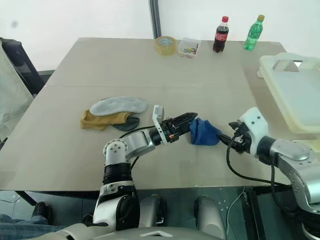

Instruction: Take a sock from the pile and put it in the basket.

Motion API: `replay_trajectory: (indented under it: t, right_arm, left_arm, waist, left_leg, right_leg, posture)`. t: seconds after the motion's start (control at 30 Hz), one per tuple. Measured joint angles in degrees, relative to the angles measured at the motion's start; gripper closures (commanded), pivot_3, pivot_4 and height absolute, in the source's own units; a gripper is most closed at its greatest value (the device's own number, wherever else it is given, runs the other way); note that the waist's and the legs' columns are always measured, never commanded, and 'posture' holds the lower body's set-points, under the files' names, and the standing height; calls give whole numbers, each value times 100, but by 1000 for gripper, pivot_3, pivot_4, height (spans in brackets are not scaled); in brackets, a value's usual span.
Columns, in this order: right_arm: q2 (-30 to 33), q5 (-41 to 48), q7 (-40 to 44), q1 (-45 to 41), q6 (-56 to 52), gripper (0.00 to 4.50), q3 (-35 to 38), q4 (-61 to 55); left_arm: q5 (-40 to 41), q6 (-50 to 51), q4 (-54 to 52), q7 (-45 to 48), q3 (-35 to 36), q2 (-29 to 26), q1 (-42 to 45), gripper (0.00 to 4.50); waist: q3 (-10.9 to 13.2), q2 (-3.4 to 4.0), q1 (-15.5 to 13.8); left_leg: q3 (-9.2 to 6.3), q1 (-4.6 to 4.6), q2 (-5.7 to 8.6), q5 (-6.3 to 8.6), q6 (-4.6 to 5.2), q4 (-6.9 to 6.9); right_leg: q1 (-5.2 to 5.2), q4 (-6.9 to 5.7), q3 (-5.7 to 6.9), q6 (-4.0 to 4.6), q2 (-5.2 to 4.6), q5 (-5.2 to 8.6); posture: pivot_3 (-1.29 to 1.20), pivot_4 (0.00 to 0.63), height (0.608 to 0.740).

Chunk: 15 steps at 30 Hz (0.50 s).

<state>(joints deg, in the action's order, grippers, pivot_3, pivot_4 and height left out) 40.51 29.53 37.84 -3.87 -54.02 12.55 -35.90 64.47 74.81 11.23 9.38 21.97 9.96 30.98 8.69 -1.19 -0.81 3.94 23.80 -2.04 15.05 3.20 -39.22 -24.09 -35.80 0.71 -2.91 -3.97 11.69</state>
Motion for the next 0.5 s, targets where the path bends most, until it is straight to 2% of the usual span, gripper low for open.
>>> replay_trajectory:
  t: [0.03,0.27,0.5]
  right_arm:
    - [-28,146,-22,-9,-133,50,-2,-102]
    - [-374,364,-554,-485,-410,50,-405,-388]
    - [-721,-87,-1261,-840,-453,50,-1229,-64]
  left_arm:
    - [-6,-47,86,44,-39,-2,5,824]
    - [-16,-291,383,167,-250,-8,19,824]
    - [-16,-411,466,221,-428,-21,39,824]
  waist:
    - [0,0,0]
    - [0,0,-3]
    - [0,0,-6]
  left_leg:
    - [0,0,0,0,0,0]
    - [-1,0,-3,0,0,0]
    - [0,5,-1,0,1,0]
  right_leg:
    - [0,0,0,0,0,0]
    - [0,0,1,0,-4,0]
    - [-3,1,0,0,-6,0]
  posture:
    - [0,150,740]
    - [0,150,740]
    - [0,150,740]
